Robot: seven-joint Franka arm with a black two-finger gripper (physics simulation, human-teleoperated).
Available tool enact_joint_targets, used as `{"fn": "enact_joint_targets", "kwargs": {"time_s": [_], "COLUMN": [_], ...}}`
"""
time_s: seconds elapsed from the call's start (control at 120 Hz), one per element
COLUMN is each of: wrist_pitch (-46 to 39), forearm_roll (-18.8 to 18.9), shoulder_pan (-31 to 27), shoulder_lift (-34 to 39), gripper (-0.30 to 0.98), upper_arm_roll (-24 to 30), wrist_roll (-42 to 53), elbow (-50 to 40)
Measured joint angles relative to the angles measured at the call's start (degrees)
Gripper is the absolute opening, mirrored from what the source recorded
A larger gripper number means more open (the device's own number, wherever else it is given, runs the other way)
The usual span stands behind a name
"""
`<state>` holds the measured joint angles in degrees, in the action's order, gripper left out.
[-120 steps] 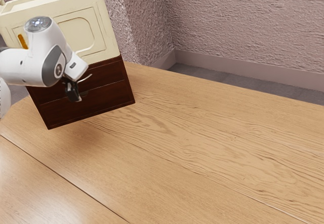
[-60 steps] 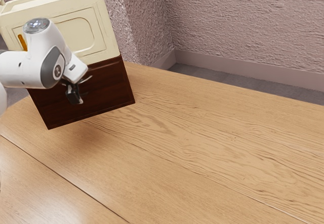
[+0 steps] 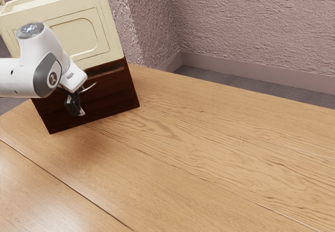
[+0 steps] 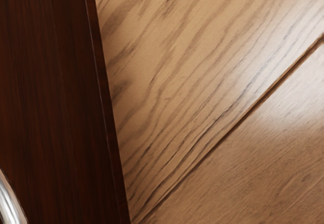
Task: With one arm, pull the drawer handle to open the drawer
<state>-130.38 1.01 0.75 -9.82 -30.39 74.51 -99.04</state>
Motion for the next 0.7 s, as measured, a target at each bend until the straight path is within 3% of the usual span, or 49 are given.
{"fn": "enact_joint_targets", "kwargs": {"time_s": [0.7], "wrist_pitch": [-0.32], "forearm_roll": [5.49], "shoulder_pan": [5.3], "shoulder_lift": [10.57], "gripper": [0.66], "upper_arm_roll": [-0.68], "wrist_roll": [0.06], "elbow": [-11.05]}}
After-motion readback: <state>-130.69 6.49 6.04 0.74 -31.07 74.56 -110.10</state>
